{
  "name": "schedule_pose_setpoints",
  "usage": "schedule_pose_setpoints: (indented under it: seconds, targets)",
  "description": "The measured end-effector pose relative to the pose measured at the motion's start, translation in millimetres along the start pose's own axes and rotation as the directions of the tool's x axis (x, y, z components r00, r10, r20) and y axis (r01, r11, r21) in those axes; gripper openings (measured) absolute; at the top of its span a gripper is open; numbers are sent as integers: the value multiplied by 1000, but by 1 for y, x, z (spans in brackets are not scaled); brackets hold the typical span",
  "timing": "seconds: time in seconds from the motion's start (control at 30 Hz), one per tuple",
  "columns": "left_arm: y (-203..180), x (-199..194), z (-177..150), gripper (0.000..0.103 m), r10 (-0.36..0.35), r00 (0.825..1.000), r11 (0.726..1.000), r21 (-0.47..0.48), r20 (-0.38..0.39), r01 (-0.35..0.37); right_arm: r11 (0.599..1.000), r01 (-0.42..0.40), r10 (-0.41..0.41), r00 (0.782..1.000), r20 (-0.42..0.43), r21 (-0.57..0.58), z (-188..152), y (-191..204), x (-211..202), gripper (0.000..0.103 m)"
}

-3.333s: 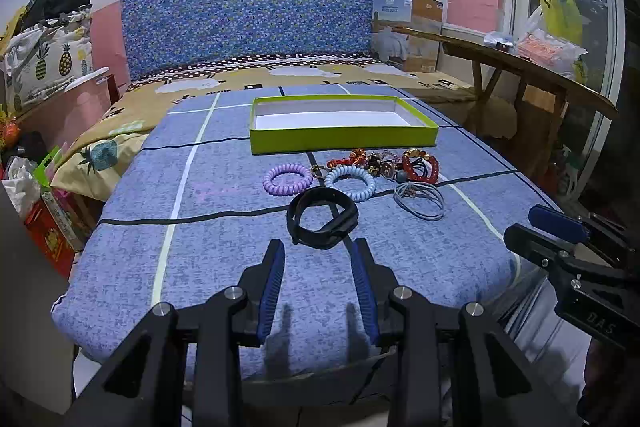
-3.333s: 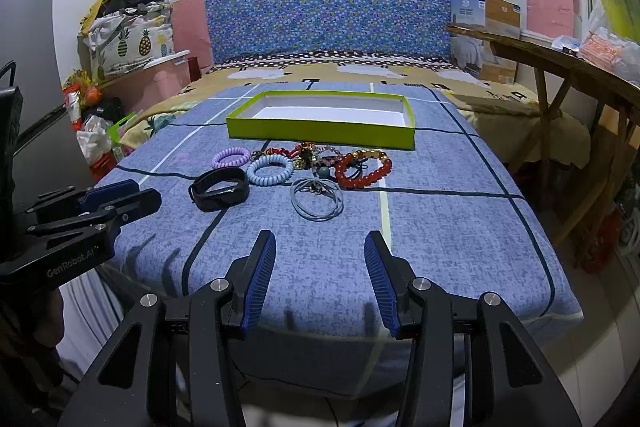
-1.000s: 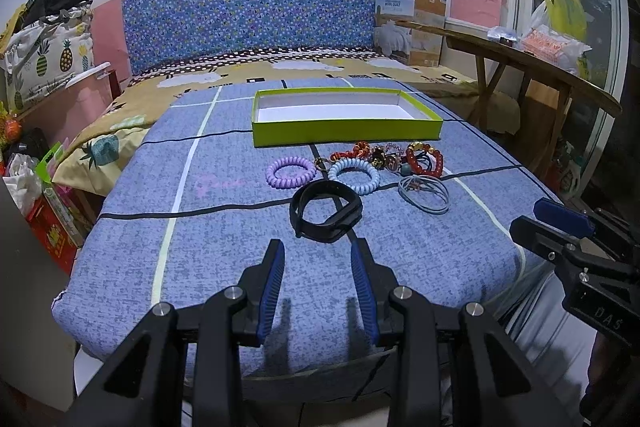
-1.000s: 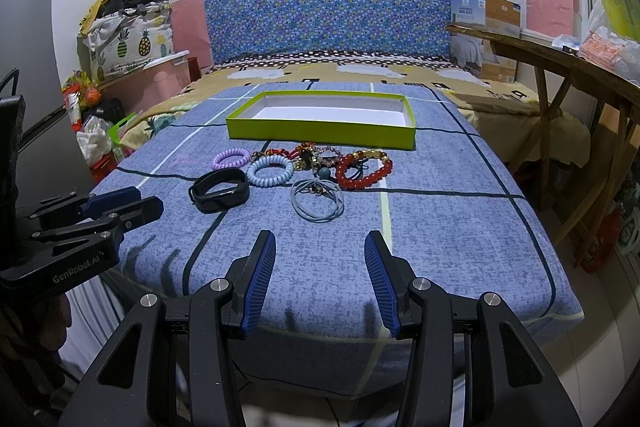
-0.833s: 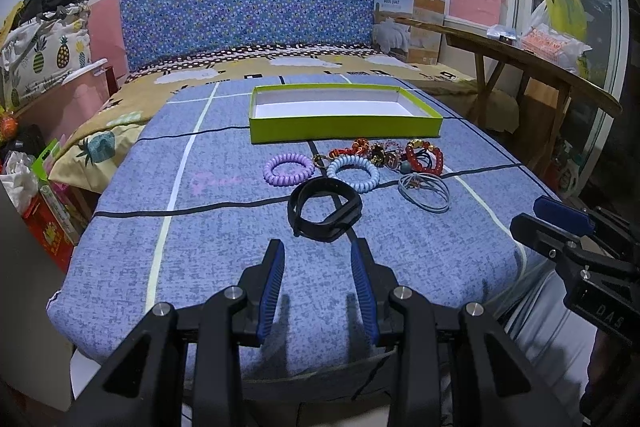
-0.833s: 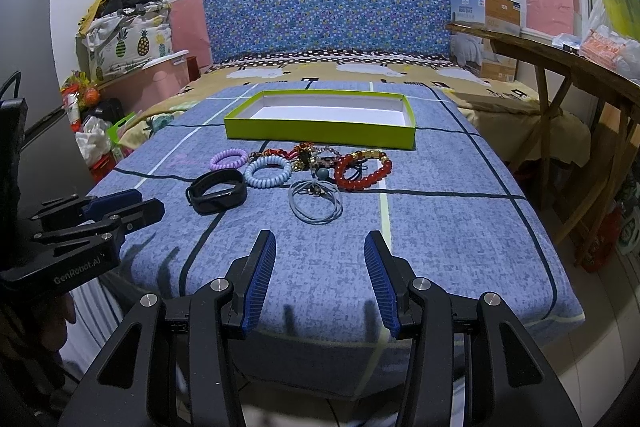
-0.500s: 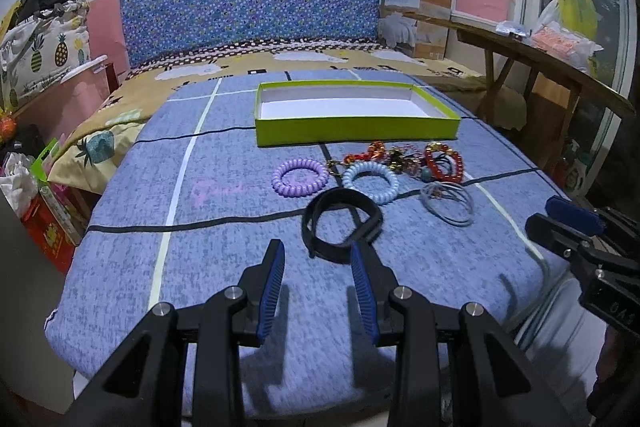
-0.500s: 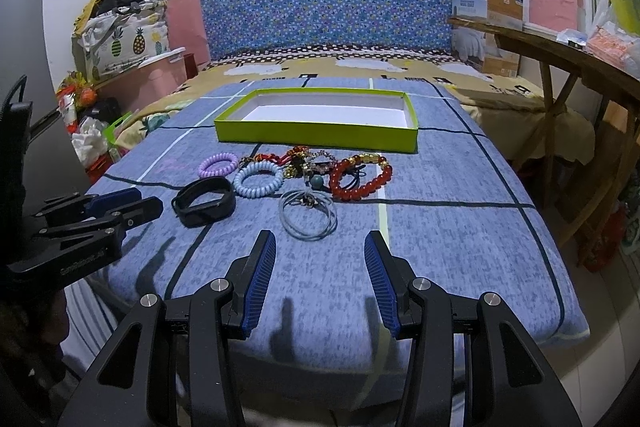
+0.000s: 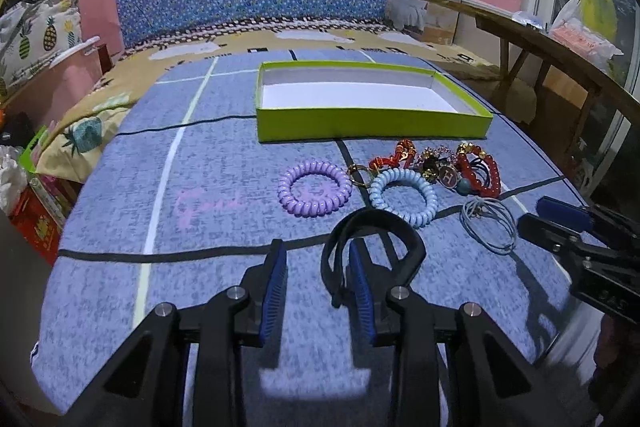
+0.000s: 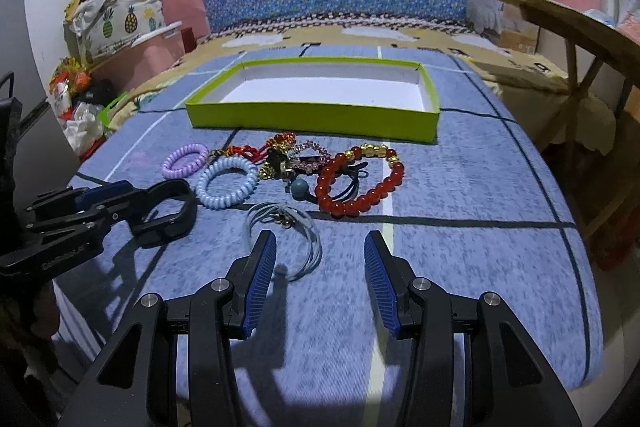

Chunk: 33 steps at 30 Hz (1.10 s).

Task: Organize jewelry
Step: 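Grasp the black watch band with the left gripper while the right gripper grasps the grey wire coil, then carry the black band and grey coil into the green box while opening both grippers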

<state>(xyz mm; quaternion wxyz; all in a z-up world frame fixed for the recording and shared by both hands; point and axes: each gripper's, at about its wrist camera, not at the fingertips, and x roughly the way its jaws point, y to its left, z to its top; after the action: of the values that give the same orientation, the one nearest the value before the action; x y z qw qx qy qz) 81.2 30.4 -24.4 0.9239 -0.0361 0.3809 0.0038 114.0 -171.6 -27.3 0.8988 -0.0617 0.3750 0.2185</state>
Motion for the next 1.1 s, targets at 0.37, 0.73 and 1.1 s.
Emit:
schedule_pose_setpoints:
  seconds: [0.37,0.73,1.1]
  targets:
    - [-9,15,4,16,-10,999,999,47,-45,13,999,-12,9,998,-59,-47,7,2,23,7]
    - [-9,9,5,12,-2,1000,998,56,-25,3,999,-38,37,999,-32,-27,8,2,11,2]
    - [-5,-5,18,12,-31,999,999,30,9,31,998,-61,61,998,17,-13,25,1,-5,2]
